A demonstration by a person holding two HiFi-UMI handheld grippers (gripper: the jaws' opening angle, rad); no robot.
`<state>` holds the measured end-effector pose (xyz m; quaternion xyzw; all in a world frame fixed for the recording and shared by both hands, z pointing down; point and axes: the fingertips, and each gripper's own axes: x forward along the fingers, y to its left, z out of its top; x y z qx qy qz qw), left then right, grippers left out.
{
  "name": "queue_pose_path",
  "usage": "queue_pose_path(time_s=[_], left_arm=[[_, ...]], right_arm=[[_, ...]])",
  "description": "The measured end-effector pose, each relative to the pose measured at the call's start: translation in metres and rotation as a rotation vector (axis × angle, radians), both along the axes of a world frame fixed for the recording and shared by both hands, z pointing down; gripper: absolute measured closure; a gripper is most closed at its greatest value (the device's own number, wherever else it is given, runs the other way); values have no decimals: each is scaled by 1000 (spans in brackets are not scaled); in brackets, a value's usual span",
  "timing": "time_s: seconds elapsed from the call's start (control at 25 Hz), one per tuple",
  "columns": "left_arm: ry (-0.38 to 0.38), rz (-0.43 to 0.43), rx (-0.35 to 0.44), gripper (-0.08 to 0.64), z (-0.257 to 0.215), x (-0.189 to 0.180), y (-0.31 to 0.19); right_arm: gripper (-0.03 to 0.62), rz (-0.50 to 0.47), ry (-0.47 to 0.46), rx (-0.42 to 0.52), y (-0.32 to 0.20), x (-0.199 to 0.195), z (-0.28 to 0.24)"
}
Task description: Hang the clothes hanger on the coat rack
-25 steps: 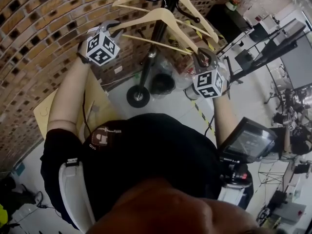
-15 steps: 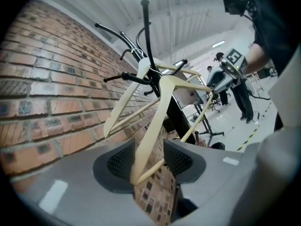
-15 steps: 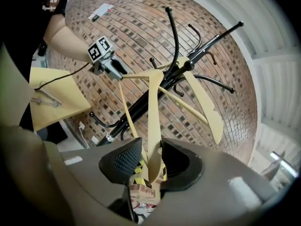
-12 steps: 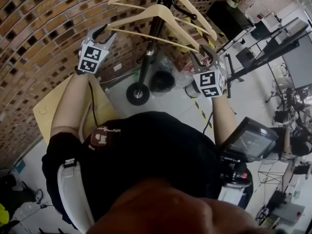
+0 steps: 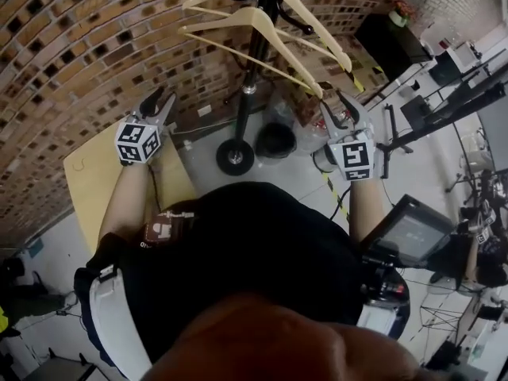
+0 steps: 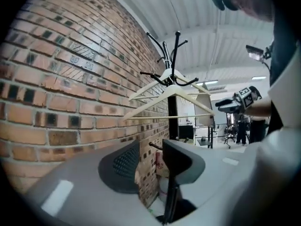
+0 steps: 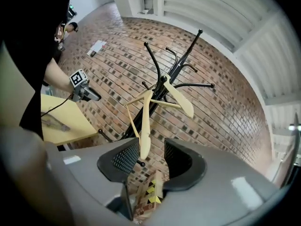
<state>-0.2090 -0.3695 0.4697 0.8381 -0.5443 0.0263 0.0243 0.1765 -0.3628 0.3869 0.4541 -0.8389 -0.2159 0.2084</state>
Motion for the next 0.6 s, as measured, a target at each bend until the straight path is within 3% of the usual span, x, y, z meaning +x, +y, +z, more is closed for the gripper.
queue_pose_path(time_s=[0.32,0.6], left_arm=[[198,-15,27,515,-11,98,60],[328,-121,-2,558,5,187,124]], right_arm=[[547,-158,-188,-113,-5,67,18],[578,-365,-199,-238,18,121,50]])
